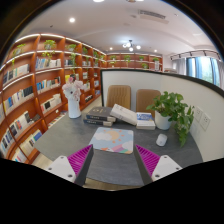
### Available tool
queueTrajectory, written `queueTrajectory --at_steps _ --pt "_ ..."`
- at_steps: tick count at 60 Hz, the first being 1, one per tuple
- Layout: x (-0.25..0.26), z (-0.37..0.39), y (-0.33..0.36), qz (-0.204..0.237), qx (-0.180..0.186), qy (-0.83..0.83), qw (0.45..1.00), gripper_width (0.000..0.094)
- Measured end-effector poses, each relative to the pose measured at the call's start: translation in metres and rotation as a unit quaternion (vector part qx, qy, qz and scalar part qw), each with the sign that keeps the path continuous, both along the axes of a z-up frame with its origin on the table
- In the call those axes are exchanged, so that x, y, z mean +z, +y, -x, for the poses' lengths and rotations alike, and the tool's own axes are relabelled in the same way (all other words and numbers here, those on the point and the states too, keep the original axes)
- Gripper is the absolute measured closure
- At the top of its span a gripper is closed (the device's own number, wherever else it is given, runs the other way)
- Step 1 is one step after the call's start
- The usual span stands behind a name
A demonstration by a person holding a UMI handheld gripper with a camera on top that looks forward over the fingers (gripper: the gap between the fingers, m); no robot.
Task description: Arrange mouse
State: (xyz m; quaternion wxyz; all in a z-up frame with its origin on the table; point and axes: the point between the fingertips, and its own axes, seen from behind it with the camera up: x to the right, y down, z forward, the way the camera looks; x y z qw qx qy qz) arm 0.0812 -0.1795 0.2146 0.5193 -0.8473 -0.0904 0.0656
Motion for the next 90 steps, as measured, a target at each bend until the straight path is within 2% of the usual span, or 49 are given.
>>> queueTrajectory --at_steps 5,15,24,30,41,50,63,81,90 --pt "-0.015 0.002 -0.002 0.016 -0.014 -0.005 1.0 0.0101" --pt "-0.081 -0.057 -0.004 0.056 -0.044 -0.015 0.997 0.0102" --pt "-0.126 -0.118 0.007 0.086 -0.089 -0.025 0.992 0.0101" --pt "-0.145 -0.16 0.03 0.094 -0.122 -0.033 0.987 0.0111" --pt "-0.172 -0.207 0.096 0.109 -0.144 -0.028 0.983 0.0123" --pt "-0.19 -0.235 0.156 0.121 -0.145 -0.029 0.982 0.0122" --pt "-0.209 -0.251 0.229 0.146 -0.126 -0.022 0.981 0.0121" --pt "-0.222 -0.225 0.285 0.165 -0.084 -0.018 0.983 0.0121" --pt "-0.223 -0.214 0.302 0.167 -0.076 -0.018 0.983 0.0123"
